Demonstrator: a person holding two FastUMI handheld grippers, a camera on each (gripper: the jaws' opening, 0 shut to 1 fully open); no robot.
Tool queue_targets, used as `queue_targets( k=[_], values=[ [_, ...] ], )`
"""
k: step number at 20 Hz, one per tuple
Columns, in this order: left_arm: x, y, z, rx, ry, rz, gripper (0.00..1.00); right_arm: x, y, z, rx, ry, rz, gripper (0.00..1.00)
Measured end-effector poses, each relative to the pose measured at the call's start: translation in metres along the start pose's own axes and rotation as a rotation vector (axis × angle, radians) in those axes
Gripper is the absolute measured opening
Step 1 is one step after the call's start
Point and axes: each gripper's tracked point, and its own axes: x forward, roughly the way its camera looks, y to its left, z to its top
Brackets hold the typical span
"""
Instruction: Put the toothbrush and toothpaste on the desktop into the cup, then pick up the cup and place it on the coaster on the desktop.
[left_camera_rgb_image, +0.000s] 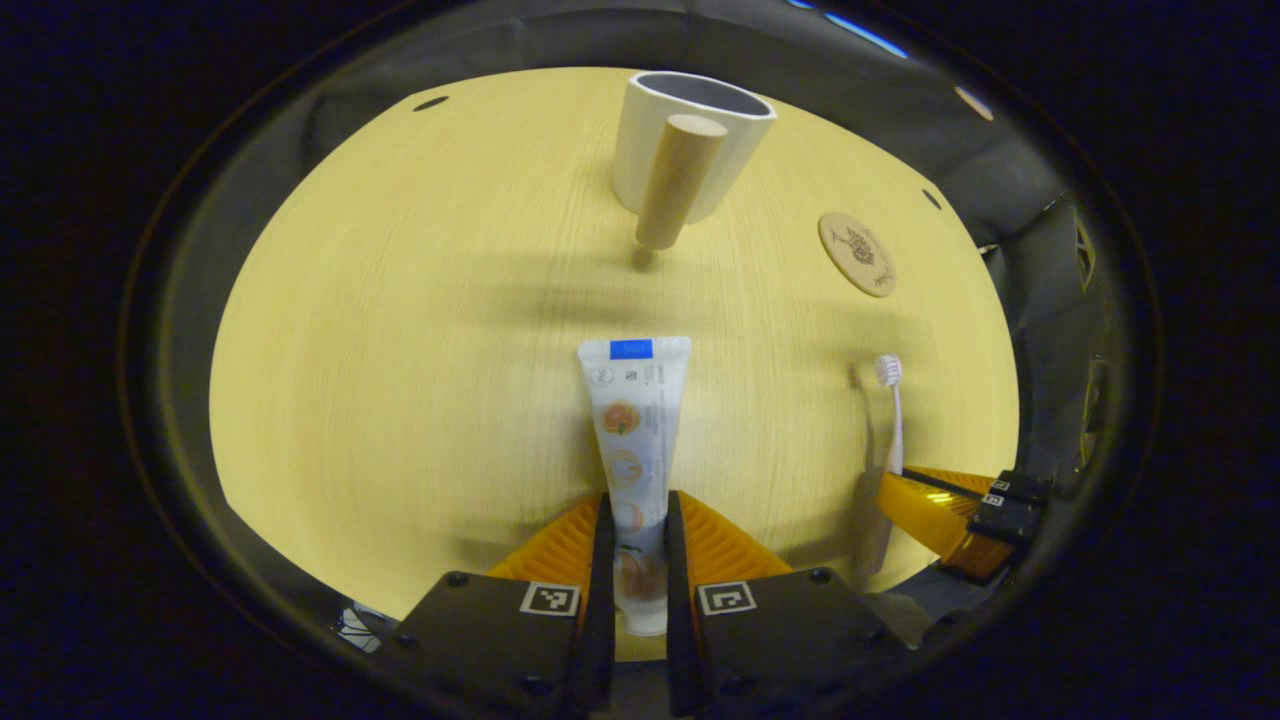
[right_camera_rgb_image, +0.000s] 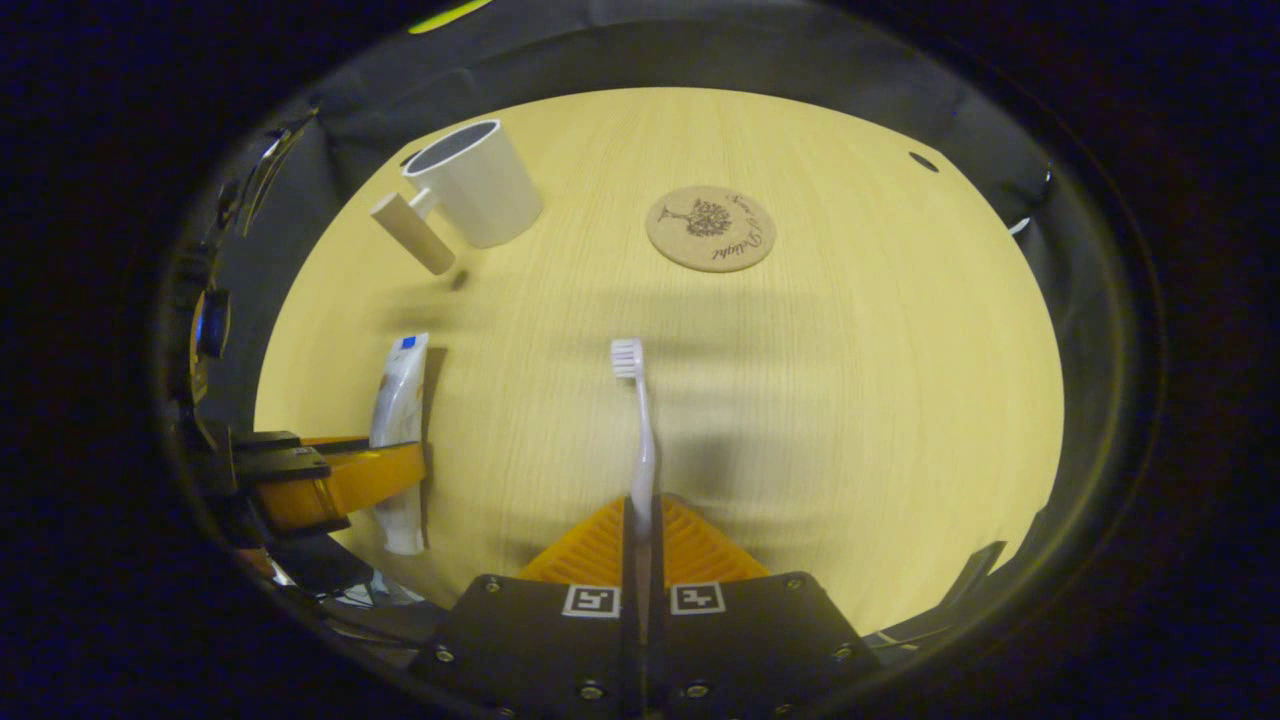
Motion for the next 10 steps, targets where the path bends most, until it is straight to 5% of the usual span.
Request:
queue_targets(
  k=[10],
  values=[
    [-0.051,0.008,0.053,-0.050,-0.243,-0.025,0.28,-0.059,0.011,0.053,0.002,-0.224,0.044,0.04]
  ],
)
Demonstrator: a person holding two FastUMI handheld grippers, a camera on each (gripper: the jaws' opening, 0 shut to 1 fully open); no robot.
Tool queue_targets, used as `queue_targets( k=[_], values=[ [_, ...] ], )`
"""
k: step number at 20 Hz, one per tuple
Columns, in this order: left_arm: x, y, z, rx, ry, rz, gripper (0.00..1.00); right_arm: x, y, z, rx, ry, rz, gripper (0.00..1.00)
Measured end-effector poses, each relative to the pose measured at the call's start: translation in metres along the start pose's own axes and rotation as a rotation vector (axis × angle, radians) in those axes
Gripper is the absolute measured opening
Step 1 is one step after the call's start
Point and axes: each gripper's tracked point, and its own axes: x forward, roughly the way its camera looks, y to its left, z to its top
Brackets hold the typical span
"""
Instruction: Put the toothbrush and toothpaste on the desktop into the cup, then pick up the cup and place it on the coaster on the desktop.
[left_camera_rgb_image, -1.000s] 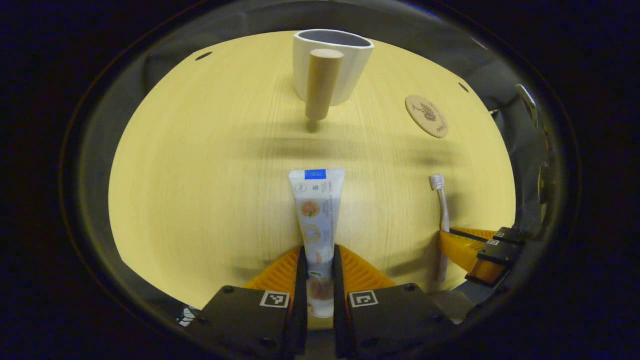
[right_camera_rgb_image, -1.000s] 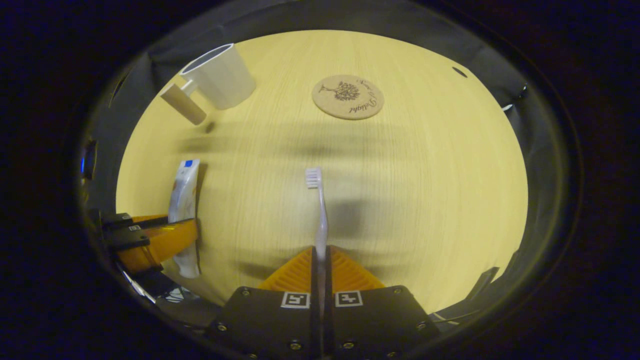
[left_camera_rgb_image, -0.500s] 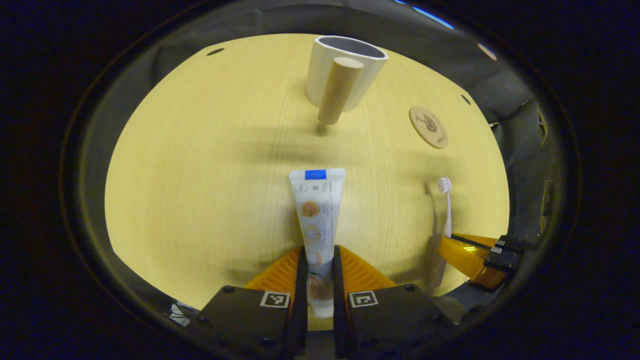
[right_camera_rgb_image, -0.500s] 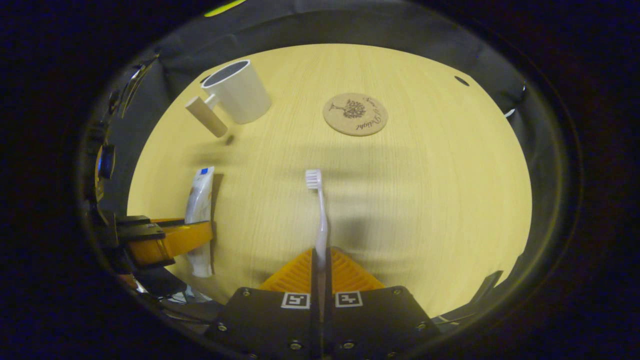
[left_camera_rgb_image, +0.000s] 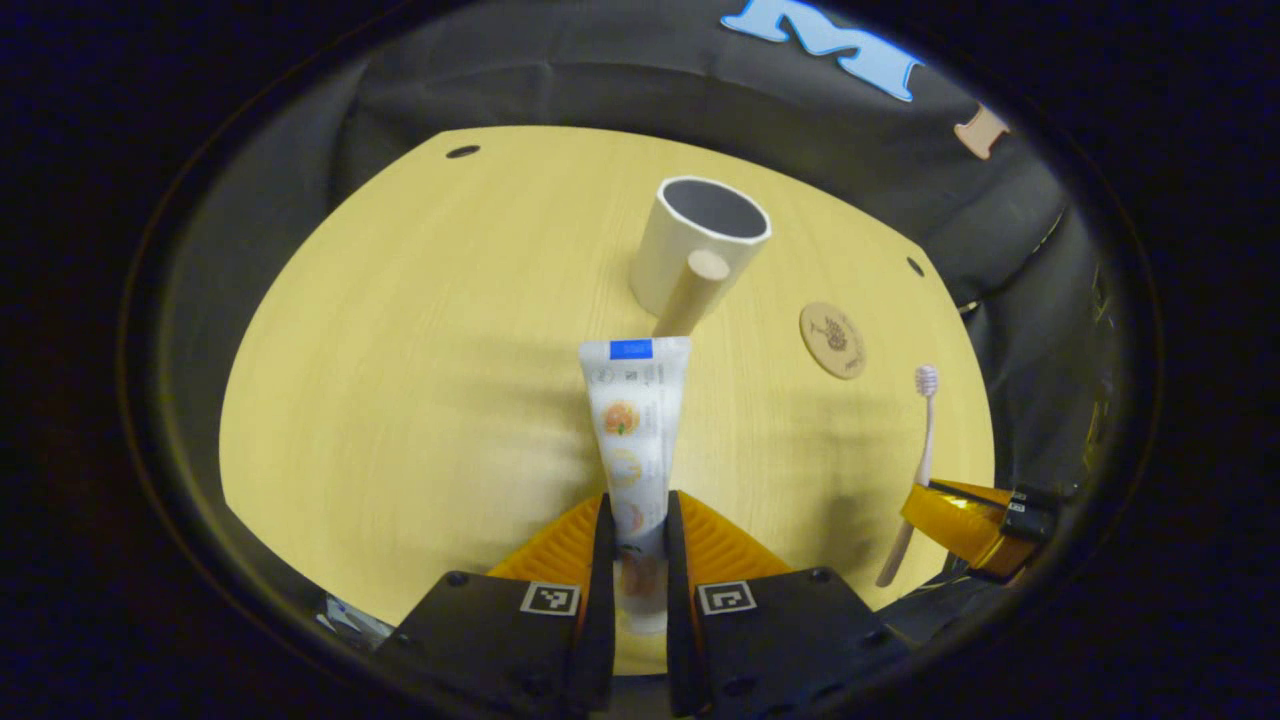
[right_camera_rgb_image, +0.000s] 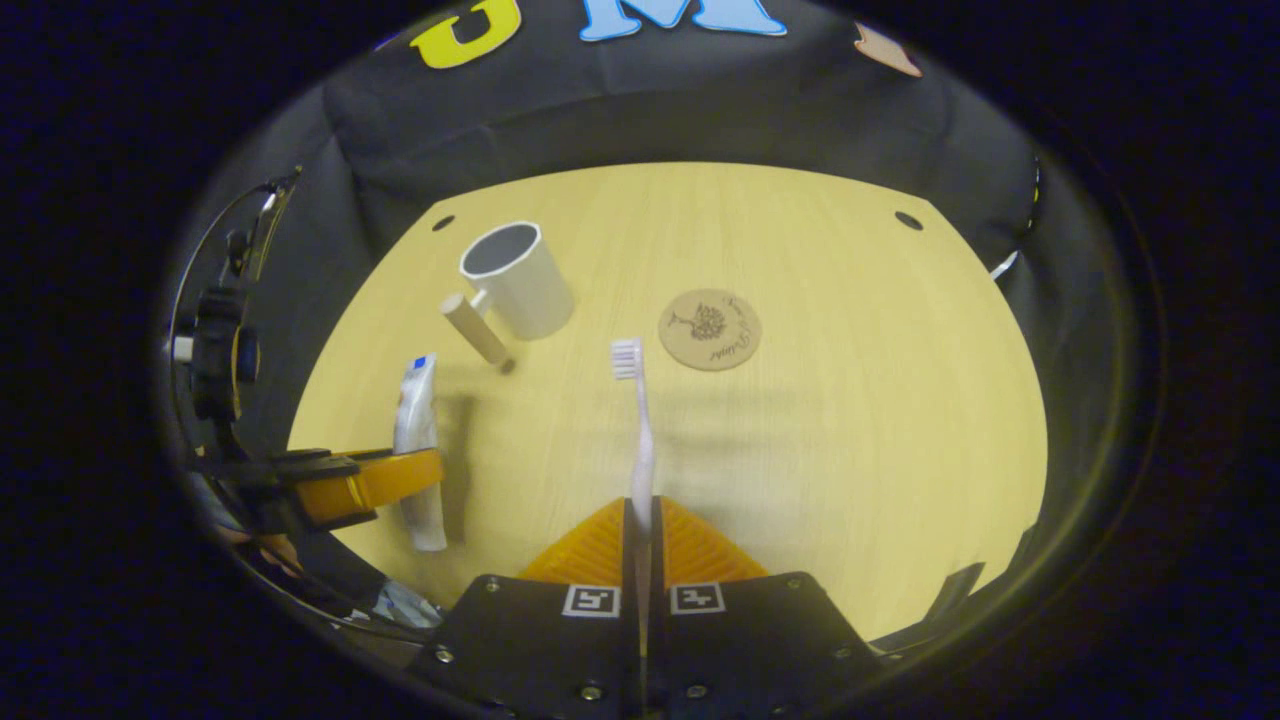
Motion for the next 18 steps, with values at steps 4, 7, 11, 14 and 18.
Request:
queue_targets(
  k=[4,7,11,14,18],
  values=[
    [-0.024,0.004,0.049,-0.005,-0.160,0.003,0.29,-0.017,0.007,0.044,-0.005,-0.100,0.027,0.04],
    [-0.041,0.003,0.093,-0.009,-0.292,-0.006,0.29,-0.027,0.017,0.075,-0.013,-0.182,0.055,0.04],
    [-0.066,-0.002,0.151,0.015,-0.476,-0.028,0.27,-0.039,0.026,0.104,-0.022,-0.271,0.076,0.04],
    [-0.075,-0.019,0.197,0.040,-0.611,-0.072,0.28,-0.046,0.031,0.119,-0.021,-0.334,0.088,0.04],
    [-0.068,-0.041,0.242,0.063,-0.728,-0.145,0.28,-0.055,0.031,0.132,-0.014,-0.398,0.094,0.04]
  ],
)
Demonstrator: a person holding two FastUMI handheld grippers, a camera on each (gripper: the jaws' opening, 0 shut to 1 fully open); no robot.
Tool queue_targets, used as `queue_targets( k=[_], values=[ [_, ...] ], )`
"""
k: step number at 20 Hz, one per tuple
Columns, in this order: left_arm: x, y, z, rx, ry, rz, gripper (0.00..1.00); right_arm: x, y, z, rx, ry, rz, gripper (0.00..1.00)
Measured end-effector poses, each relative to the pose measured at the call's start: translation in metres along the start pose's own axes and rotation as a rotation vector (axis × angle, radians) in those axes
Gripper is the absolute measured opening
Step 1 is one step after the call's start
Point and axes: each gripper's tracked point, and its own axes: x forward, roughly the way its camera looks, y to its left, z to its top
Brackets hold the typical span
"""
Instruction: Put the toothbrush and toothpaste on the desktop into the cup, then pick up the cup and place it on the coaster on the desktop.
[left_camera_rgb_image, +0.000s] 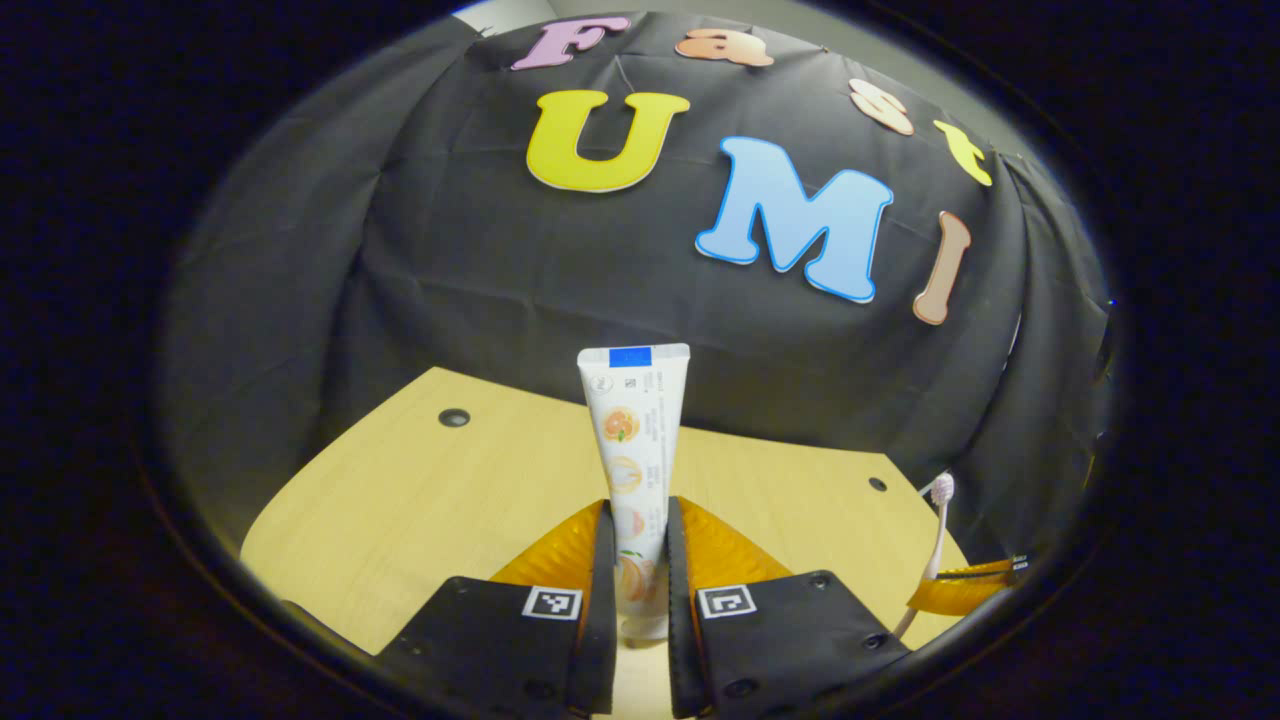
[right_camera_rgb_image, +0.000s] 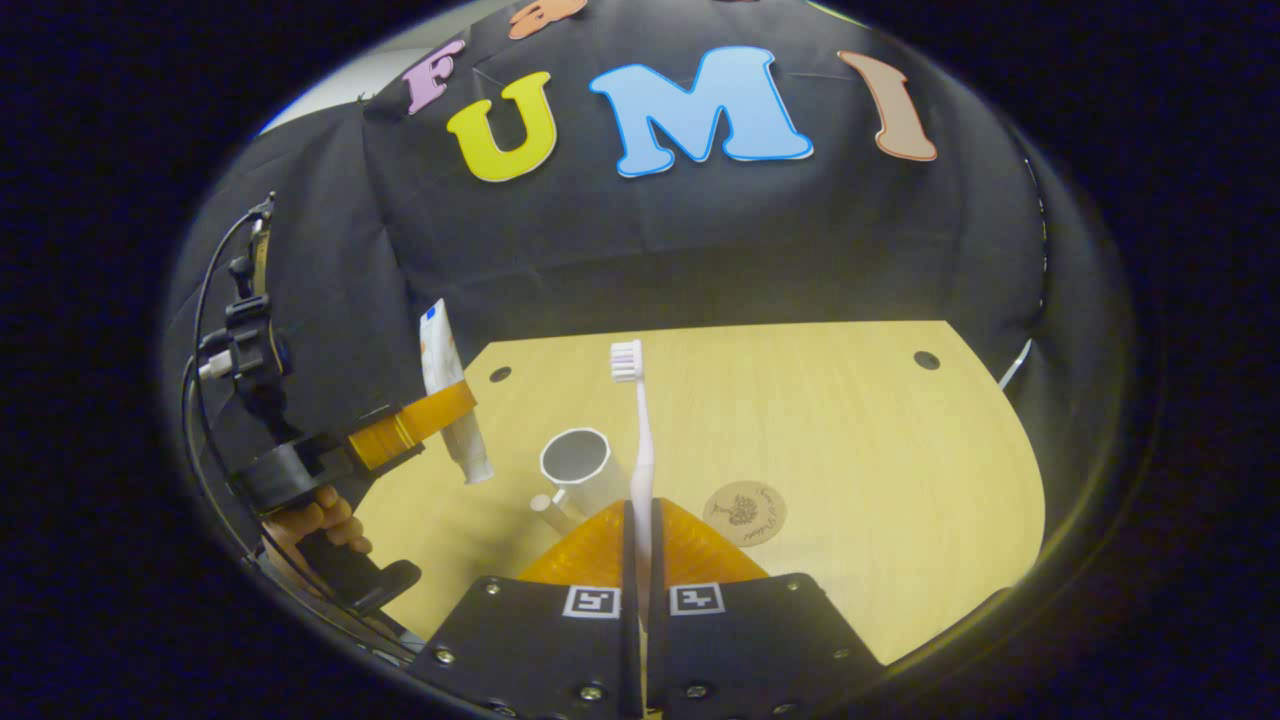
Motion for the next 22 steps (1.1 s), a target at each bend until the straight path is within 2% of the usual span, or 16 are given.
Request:
queue_targets(
  k=[4,9,14,20,22],
  values=[
    [0.040,-0.020,0.002,-0.023,-0.043,-0.079,0.28,-0.004,-0.006,0.010,0.000,-0.046,-0.016,0.04],
    [0.078,-0.029,-0.029,-0.002,-0.009,-0.123,0.28,-0.004,-0.012,0.013,0.008,-0.052,-0.037,0.04],
    [0.092,-0.031,-0.074,0.070,0.063,-0.129,0.28,0.002,-0.007,0.008,0.003,-0.037,-0.028,0.04],
    [0.088,-0.023,-0.105,0.095,0.178,-0.107,0.33,0.008,0.000,0.002,0.006,-0.016,-0.001,0.04],
    [0.085,-0.027,-0.104,0.133,0.180,-0.111,0.43,0.011,0.002,0.003,0.011,-0.013,0.007,0.03]
  ],
)
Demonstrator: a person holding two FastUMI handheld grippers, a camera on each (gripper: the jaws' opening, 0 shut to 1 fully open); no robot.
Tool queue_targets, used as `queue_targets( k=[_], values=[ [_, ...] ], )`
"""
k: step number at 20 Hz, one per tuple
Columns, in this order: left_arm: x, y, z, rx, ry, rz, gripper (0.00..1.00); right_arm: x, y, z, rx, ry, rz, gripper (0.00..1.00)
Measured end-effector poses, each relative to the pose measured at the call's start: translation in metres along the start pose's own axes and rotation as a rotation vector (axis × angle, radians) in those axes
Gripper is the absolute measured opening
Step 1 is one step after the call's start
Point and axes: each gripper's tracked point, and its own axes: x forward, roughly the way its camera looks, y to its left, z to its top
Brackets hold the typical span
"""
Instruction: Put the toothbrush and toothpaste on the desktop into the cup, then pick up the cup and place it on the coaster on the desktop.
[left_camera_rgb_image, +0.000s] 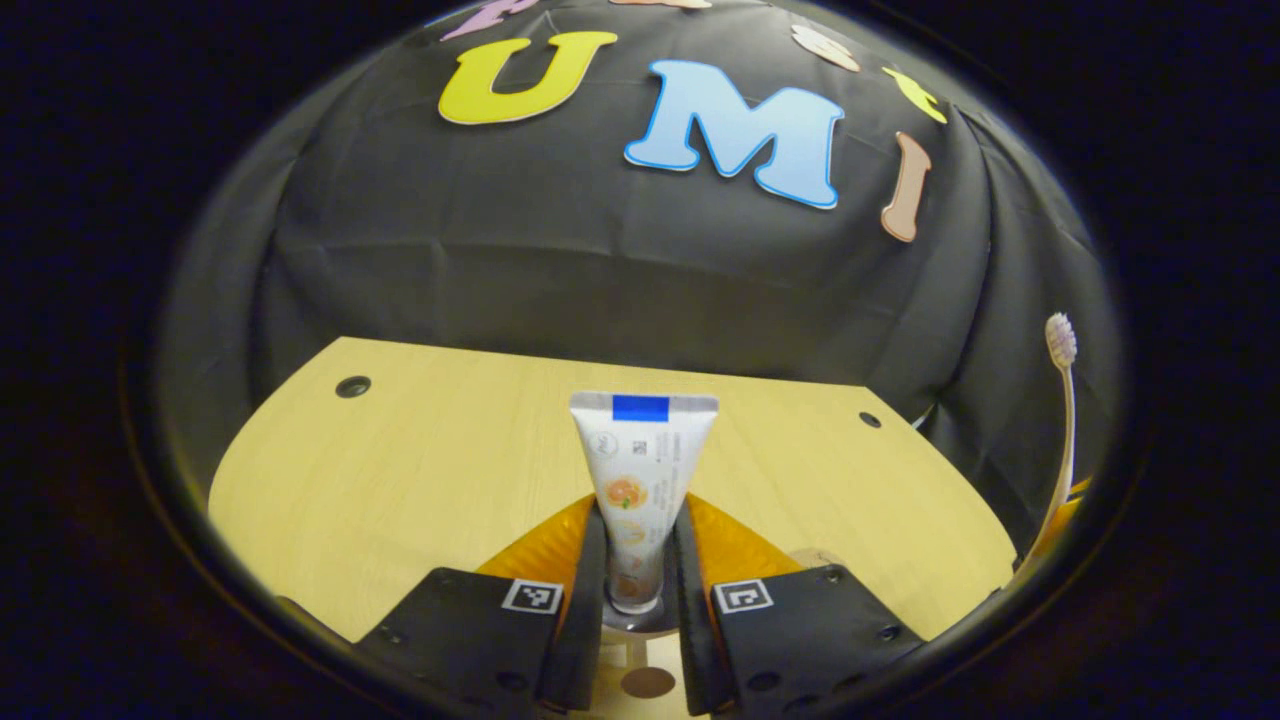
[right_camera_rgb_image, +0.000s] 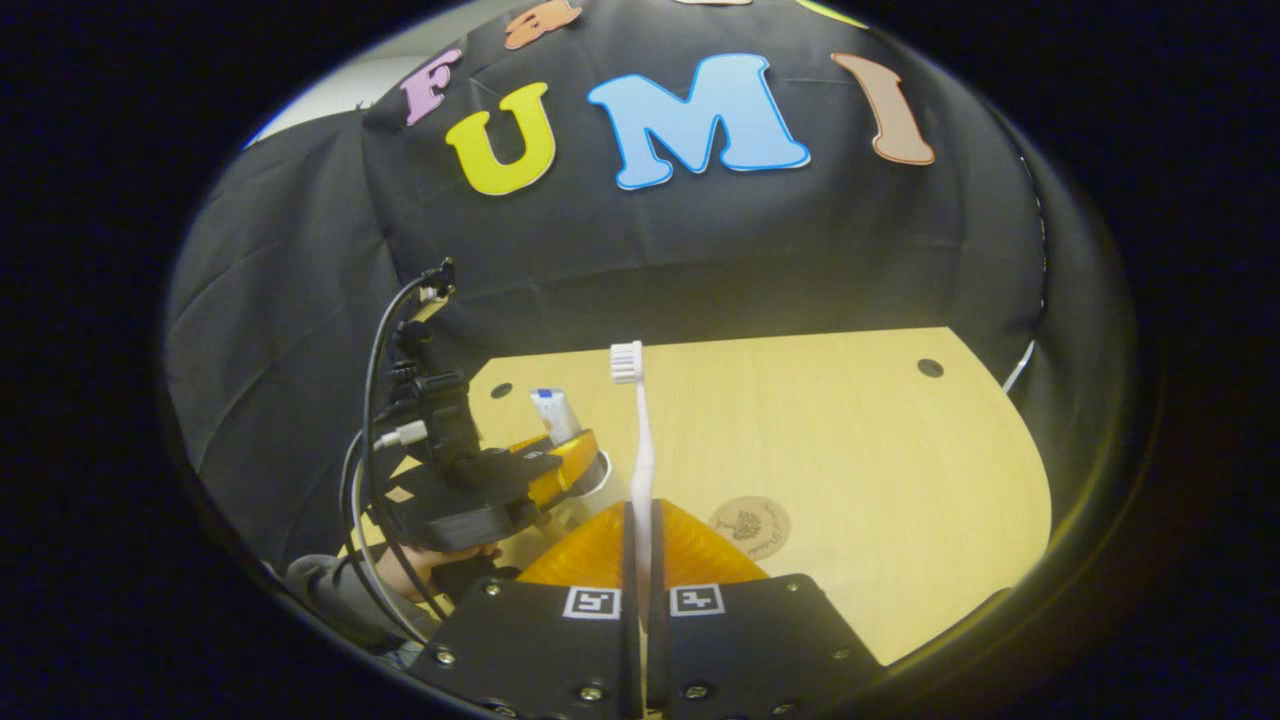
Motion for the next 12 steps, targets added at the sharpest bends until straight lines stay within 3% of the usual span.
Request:
queue_targets(
  k=[3,4,5,10,12],
  values=[
    [-0.006,-0.001,-0.012,0.002,0.044,-0.003,0.46,0.003,0.005,0.002,0.010,0.000,0.022,0.04],
    [-0.011,-0.001,-0.014,-0.011,0.043,-0.006,0.56,0.003,0.006,0.002,0.008,-0.004,0.028,0.03],
    [-0.014,-0.001,-0.015,-0.024,0.040,-0.008,0.54,0.004,0.005,0.002,0.004,-0.007,0.028,0.04],
    [-0.046,-0.003,-0.019,-0.040,0.030,-0.003,0.77,0.019,0.011,0.014,-0.001,-0.030,0.065,0.04],
    [-0.062,0.002,-0.021,-0.049,0.031,0.007,0.81,0.027,0.017,0.023,-0.018,-0.052,0.085,0.04]
  ],
)
